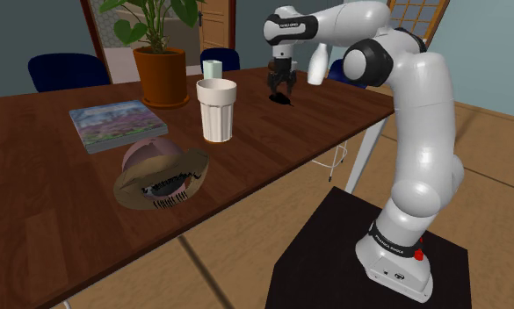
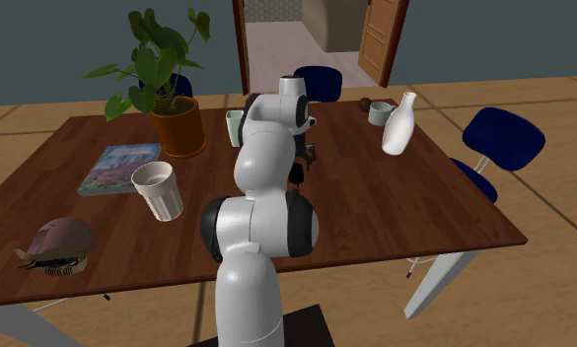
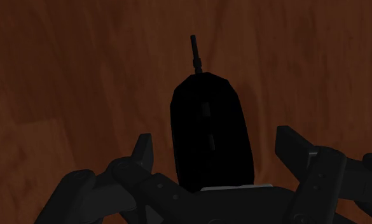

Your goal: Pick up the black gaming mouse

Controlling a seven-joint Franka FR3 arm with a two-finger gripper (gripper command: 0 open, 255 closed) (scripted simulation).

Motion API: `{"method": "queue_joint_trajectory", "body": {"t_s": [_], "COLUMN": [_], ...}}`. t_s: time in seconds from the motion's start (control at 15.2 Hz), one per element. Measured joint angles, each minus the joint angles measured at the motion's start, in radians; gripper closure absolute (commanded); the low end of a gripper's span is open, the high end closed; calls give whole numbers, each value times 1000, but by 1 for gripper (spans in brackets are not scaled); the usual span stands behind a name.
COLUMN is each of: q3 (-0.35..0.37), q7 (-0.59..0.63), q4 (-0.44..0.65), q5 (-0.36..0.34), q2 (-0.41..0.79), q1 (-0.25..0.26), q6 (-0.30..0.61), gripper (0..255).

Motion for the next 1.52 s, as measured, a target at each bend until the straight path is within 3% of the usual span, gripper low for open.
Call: {"method": "queue_joint_trajectory", "body": {"t_s": [0.26, 0.33, 0.99, 1.52], "q3": [1, 1, 1, 0], "q7": [1, 1, 0, -3], "q4": [-49, -56, -60, 52], "q5": [1, 1, 0, 3], "q2": [2, 1, 0, 13], "q1": [3, 3, 3, -7], "q6": [51, 57, 62, -37], "gripper": [0, 255, 255, 255]}}
